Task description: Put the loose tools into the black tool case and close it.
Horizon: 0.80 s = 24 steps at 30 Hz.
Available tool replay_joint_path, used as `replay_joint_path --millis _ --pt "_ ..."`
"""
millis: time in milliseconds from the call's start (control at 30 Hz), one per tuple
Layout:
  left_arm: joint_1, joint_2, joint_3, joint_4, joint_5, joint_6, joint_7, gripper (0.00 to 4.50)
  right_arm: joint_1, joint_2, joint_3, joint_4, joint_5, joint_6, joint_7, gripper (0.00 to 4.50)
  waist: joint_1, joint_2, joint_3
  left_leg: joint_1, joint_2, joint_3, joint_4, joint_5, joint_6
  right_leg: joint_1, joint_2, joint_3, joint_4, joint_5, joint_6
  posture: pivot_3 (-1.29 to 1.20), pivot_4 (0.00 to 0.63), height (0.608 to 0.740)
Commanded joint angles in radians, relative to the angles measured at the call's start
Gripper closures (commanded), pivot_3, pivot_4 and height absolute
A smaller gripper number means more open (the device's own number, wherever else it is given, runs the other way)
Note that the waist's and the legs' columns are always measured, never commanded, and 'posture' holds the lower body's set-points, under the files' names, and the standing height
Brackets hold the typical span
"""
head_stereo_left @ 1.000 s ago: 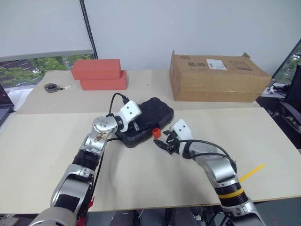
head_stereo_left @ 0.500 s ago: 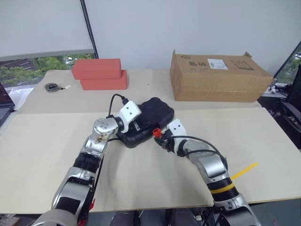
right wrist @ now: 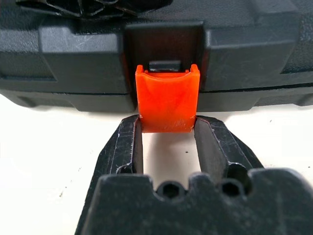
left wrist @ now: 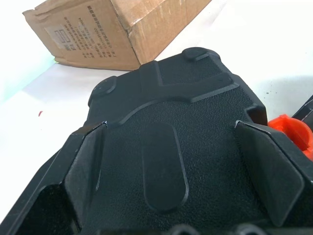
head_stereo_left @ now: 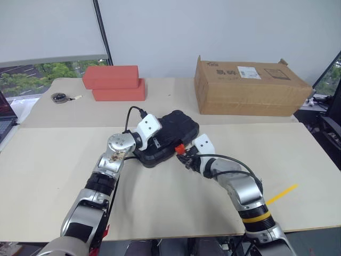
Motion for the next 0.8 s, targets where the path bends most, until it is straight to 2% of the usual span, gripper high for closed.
replay_joint_path --millis 33,267,333,500,667,767,800 --pt "0.062 0.004 -0.070 0.098 0.063 0.050 -0.019 0.00 -0.049 0.009 -0.028 -0.016 0.014 -0.048 -0.001 3.25 0.000 0.000 0.000 0.000 0.000 0.000 0.000 0.000 0.000 0.000 0.000 0.000 0.000 0.000 0.000 0.00 0.150 0.712" --pt "0.058 0.000 -0.069 0.099 0.062 0.051 -0.016 0.00 -0.104 0.019 0.012 0.056 -0.016 -0.039 -0.004 3.25 0.000 0.000 0.000 0.000 0.000 0.000 -0.001 0.000 0.000 0.000 -0.001 0.000 -0.001 -0.001 -0.001 0.00 0.150 0.712" --pt "0.059 0.000 -0.069 0.098 0.062 0.051 -0.015 0.00 -0.112 0.019 0.009 0.061 -0.019 -0.036 -0.008 2.25 -0.001 0.001 0.000 0.000 0.000 0.000 0.000 0.000 0.000 0.000 -0.001 0.000 -0.001 -0.001 -0.001 0.00 0.150 0.712" --pt "0.071 0.001 -0.068 0.092 0.059 0.052 -0.013 0.00 -0.090 -0.015 -0.009 0.021 -0.008 -0.015 0.012 0.69 -0.001 0.001 0.001 0.000 0.001 0.000 -0.001 0.000 0.000 0.000 -0.002 -0.001 -0.001 -0.001 -0.001 0.00 0.150 0.712" --pt "0.071 -0.001 -0.064 0.096 0.059 0.053 -0.013 0.00 -0.035 -0.073 -0.014 -0.066 0.021 0.046 0.050 0.69 0.005 0.001 0.000 0.000 0.000 -0.001 -0.003 -0.001 0.000 0.000 -0.002 -0.001 -0.003 -0.001 -0.001 0.00 0.150 0.712" --pt "0.065 -0.004 -0.063 0.106 0.060 0.051 -0.013 0.00 -0.019 -0.085 -0.007 -0.091 0.020 0.055 0.056 1.42 0.004 0.001 0.001 -0.001 0.000 -0.001 -0.003 -0.001 0.000 -0.001 -0.002 -0.002 -0.004 -0.001 -0.001 0.00 0.150 0.712" --pt "0.063 -0.005 -0.063 0.108 0.060 0.050 -0.013 0.00 -0.017 -0.084 -0.004 -0.095 0.020 0.057 0.057 1.82 0.004 0.001 0.001 -0.001 0.000 -0.001 -0.003 -0.001 0.000 -0.001 -0.002 -0.002 -0.004 -0.001 -0.001 0.00 0.150 0.712"
